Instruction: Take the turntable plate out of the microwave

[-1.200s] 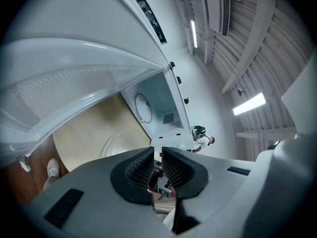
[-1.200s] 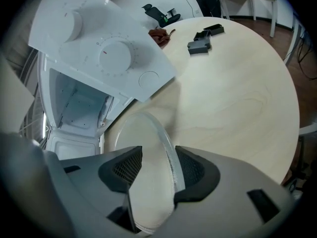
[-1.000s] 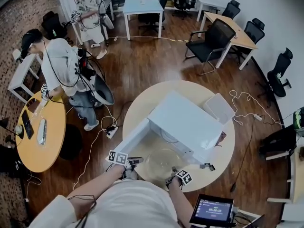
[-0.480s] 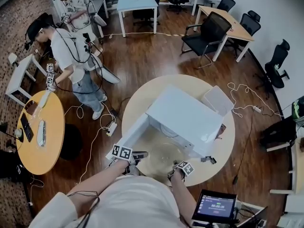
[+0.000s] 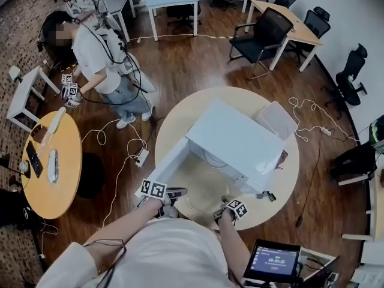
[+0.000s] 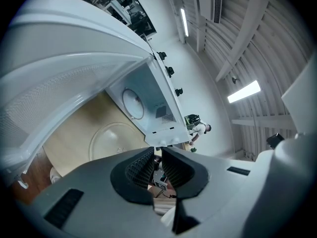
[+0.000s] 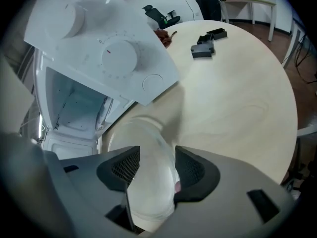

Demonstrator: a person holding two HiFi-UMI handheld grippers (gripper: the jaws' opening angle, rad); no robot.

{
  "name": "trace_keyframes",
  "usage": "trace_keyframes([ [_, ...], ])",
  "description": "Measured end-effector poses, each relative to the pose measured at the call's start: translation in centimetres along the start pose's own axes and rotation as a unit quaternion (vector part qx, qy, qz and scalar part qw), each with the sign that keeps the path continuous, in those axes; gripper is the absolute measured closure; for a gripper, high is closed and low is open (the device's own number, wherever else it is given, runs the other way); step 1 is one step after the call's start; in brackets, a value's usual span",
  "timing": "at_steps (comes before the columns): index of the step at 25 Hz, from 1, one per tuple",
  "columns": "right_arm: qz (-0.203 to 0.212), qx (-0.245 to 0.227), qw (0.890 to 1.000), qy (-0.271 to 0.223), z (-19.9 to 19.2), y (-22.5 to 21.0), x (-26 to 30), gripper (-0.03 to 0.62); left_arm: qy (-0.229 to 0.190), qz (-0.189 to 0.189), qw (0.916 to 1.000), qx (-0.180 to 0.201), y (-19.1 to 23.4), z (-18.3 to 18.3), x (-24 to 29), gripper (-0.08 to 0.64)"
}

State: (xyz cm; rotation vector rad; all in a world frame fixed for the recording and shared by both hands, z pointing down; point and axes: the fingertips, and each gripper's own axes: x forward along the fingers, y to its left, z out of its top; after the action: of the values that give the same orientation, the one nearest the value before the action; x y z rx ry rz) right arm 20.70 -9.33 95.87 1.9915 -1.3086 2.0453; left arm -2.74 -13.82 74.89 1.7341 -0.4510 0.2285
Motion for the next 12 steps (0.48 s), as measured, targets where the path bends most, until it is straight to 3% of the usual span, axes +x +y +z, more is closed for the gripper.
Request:
trace_keyframes([
  [7, 0.018, -0.005, 1.000, -0.010, 0.2, 0.3, -0.7, 0.368, 0.000, -0.002, 1.0000, 0.001, 0.4, -0.1, 0.1, 0.523],
  [12, 0.053, -0.065, 0.996, -0.012, 0.0, 2.5, -2.7, 0.368, -0.005, 0.009, 0.9998, 0.018, 0.7, 0.1, 0.1, 0.523],
])
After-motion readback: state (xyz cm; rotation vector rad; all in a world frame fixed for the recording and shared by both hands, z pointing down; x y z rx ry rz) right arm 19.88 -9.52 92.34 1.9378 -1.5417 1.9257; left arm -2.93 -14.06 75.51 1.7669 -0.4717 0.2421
